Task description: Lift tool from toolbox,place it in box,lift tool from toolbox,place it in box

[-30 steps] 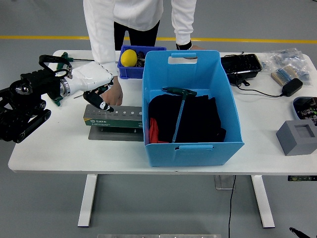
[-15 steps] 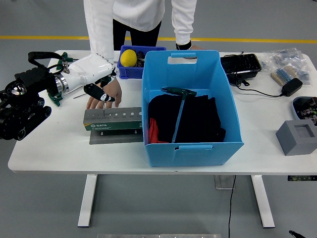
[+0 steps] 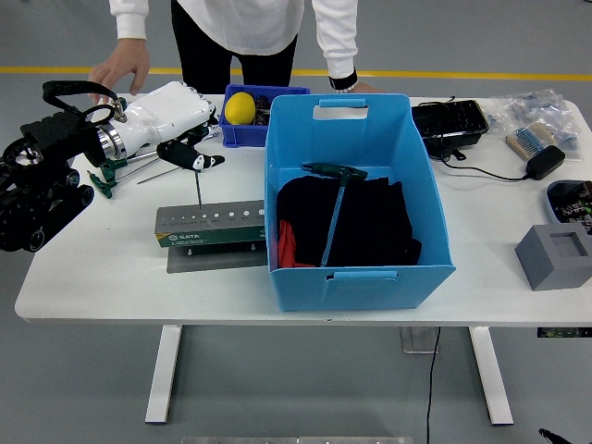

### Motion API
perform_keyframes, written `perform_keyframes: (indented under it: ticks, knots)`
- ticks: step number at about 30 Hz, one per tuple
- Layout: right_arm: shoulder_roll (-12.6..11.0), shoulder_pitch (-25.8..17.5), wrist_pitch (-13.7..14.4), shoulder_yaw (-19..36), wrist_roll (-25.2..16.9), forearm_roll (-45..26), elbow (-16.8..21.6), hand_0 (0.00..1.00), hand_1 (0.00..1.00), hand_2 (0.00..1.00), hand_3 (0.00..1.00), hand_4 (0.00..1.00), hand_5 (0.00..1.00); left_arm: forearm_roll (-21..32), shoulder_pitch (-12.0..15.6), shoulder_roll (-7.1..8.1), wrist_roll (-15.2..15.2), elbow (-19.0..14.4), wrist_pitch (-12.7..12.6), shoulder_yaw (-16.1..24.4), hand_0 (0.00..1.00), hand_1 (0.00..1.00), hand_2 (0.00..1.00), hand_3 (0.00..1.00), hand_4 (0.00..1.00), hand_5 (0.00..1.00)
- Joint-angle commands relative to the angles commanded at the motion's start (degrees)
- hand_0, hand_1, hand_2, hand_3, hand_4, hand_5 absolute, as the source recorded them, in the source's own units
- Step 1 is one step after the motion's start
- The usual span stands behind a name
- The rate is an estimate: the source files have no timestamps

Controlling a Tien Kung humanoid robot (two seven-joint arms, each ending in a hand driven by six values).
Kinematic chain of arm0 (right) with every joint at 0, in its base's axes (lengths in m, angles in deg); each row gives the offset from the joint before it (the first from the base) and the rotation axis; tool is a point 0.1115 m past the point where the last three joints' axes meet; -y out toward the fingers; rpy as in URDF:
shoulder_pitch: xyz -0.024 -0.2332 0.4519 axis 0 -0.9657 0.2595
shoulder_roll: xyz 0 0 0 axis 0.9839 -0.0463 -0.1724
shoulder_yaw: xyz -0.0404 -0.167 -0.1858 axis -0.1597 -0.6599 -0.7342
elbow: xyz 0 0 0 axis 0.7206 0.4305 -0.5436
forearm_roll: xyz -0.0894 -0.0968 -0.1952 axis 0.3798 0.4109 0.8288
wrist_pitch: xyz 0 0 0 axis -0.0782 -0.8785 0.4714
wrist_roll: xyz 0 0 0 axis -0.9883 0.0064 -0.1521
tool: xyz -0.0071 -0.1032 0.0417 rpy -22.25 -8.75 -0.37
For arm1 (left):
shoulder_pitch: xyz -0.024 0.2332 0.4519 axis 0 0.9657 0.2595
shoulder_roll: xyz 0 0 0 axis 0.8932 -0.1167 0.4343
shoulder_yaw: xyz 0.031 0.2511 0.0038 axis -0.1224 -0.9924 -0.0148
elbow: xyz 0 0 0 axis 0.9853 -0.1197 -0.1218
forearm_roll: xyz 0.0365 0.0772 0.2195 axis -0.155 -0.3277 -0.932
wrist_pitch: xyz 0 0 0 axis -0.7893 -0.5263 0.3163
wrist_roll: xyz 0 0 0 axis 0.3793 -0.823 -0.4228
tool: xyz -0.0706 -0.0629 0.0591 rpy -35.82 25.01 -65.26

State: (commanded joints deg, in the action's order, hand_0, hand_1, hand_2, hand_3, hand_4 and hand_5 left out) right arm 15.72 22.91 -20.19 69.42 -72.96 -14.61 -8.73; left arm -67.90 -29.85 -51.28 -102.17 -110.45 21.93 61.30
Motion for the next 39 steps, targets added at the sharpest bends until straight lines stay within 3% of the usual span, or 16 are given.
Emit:
perform_keyframes:
  ticks: [9, 16, 20, 22, 29, 33, 38, 39]
  knots:
    - [-0.04, 0.01, 0.01, -0.15, -0.06, -0.35, -0.03, 0.652, 0.639, 0.697, 0.572, 0.831, 0.693, -1.01, -0.92, 0.80, 0.59, -3.78, 0.76, 3.58, 0.186, 0.002, 0.002, 0.002, 0.726, 0.444]
    - [-0.06, -0.03, -0.08, 0.15, 0.04, 0.18, -0.06, 0.651, 0.639, 0.697, 0.572, 0.831, 0.693, -1.55, -0.62, 0.25, 3.03, -10.90, 0.56, 8.88, 0.187, 0.002, 0.002, 0.002, 0.725, 0.443]
    - [-0.03, -0.09, -0.14, 0.75, 0.22, 1.02, -0.06, 0.651, 0.639, 0.697, 0.572, 0.831, 0.693, -1.51, -1.11, -3.19, 5.52, -13.30, 0.74, 8.83, 0.187, 0.002, 0.002, 0.002, 0.725, 0.443]
    - [0.06, 0.16, -0.21, 1.06, 0.39, 2.11, -0.01, 0.651, 0.639, 0.697, 0.572, 0.831, 0.693, -1.03, -2.01, -5.97, 6.51, -12.53, 1.08, 7.49, 0.195, 0.002, 0.002, 0.002, 0.725, 0.439]
    - [0.36, 1.19, -0.36, 4.74, 1.65, 7.55, -0.01, 0.651, 0.642, 0.697, 0.572, 0.830, 0.692, 2.74, -3.58, -15.26, 7.24, -5.14, 1.21, 2.09, 0.204, 0.002, 0.002, 0.002, 0.730, 0.439]
    - [0.23, 1.68, -0.19, 4.40, 1.53, 6.91, 0.03, 0.650, 0.642, 0.697, 0.572, 0.830, 0.692, 4.87, -4.34, -19.51, 7.20, -0.19, 0.98, -0.73, 0.215, 0.002, 0.013, 0.002, 0.728, 0.434]
    - [0.07, 2.66, -0.13, 4.67, 1.65, 7.62, 0.09, 0.650, 0.642, 0.697, 0.572, 0.830, 0.692, 7.64, -6.25, -22.92, 7.74, 3.49, 0.74, -3.04, 0.215, 0.002, 0.013, 0.002, 0.728, 0.434]
    - [0.05, 2.80, -0.14, 4.71, 1.66, 7.77, 0.10, 0.650, 0.641, 0.697, 0.573, 0.830, 0.691, 8.44, -6.55, -22.92, 7.92, 4.00, 0.85, -3.31, 0.267, 0.050, 0.077, 0.063, 0.739, 0.403]
